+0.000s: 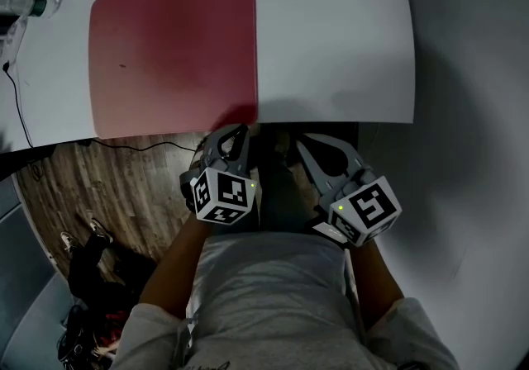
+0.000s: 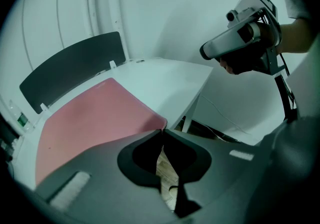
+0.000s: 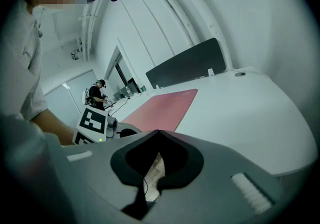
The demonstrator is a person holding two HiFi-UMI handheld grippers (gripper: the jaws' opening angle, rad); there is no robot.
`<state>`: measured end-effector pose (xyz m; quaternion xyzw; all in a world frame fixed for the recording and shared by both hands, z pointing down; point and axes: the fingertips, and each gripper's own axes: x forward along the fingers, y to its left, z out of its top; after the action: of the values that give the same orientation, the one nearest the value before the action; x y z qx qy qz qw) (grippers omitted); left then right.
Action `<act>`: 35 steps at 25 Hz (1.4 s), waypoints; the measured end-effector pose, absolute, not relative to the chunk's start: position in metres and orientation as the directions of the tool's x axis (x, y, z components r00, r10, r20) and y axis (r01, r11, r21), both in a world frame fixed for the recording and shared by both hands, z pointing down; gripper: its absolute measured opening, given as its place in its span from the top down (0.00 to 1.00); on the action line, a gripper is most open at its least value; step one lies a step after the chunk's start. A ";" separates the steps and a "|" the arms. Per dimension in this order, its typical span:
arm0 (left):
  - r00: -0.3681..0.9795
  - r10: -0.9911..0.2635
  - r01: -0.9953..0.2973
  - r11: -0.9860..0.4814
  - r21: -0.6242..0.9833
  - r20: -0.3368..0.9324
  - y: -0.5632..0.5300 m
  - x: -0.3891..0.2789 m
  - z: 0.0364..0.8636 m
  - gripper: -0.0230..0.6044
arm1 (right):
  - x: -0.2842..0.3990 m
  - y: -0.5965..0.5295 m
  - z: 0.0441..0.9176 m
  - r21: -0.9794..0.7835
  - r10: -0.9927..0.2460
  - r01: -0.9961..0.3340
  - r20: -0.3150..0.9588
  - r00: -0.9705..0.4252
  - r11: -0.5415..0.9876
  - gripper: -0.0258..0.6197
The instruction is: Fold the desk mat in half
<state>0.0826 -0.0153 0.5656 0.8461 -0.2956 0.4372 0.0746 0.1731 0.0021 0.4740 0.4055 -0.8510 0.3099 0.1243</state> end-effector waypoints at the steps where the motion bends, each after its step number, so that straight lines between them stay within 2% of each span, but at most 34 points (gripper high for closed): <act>1: 0.443 -0.435 -0.568 -0.813 -0.130 0.784 -0.016 0.082 0.566 0.91 | 0.173 0.001 0.474 -0.423 -0.616 -0.768 0.460 -0.640 0.482 0.95; 13: 0.458 -0.461 -0.581 -0.802 -0.136 0.760 -0.024 0.076 0.538 0.91 | 0.172 -0.009 0.474 -0.402 -0.619 -0.763 0.447 -0.646 0.506 0.95; 25: 0.599 -0.416 -0.510 -0.857 -0.075 0.684 -0.034 0.052 0.504 0.91 | 0.145 -0.007 0.469 -0.340 -0.695 -0.856 0.501 -0.515 0.389 0.95; 35: 0.644 -0.421 -0.485 -0.870 -0.084 0.639 -0.056 0.010 0.478 0.91 | 0.115 -0.011 0.458 -0.297 -0.748 -0.900 0.503 -0.433 0.320 0.95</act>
<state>0.0096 -0.0562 0.4777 0.9053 -0.2502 0.3400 0.0474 0.1149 -0.0114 0.4580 0.5145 -0.8006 0.2744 0.1380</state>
